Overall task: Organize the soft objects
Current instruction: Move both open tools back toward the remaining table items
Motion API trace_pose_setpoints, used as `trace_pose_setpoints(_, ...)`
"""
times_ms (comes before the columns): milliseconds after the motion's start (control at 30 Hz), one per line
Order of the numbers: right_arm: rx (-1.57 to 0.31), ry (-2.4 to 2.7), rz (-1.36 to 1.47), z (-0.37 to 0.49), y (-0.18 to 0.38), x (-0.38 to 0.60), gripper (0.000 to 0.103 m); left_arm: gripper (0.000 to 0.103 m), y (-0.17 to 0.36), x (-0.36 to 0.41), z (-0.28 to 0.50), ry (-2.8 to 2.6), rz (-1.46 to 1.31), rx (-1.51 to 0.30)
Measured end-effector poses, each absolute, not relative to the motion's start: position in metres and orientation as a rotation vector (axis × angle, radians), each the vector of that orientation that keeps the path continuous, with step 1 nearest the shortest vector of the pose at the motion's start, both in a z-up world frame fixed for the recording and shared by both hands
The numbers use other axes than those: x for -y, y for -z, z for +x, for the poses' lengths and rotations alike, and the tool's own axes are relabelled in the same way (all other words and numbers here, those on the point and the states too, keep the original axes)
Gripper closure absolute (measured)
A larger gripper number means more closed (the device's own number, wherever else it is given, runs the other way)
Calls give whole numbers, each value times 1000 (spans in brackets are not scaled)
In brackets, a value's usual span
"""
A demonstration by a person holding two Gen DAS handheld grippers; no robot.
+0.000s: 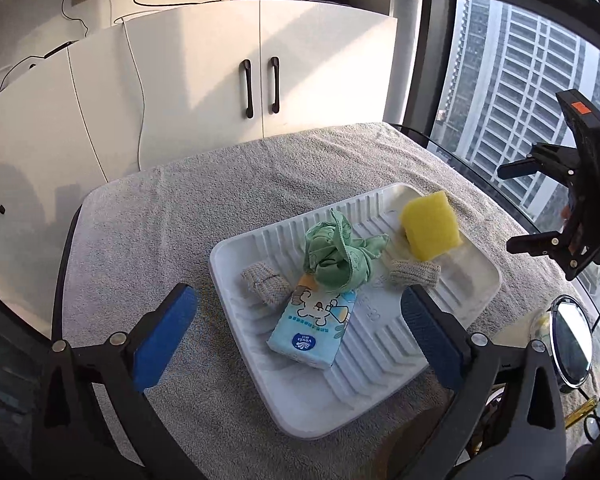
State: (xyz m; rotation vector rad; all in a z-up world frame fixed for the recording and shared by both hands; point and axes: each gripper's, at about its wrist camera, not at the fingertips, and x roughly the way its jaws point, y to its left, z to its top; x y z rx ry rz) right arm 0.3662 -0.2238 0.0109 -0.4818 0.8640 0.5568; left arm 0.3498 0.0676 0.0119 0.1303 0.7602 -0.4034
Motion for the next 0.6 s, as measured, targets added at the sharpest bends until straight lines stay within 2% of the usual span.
trace_pose_setpoints(300,-773,-524,-386,305,-43,257,0,0,-35,-101,272,331,96,-665)
trace_pose_setpoints(600,-707,-551,-254,189,-34,268,0,0,-17,-91,163,354,111,-678)
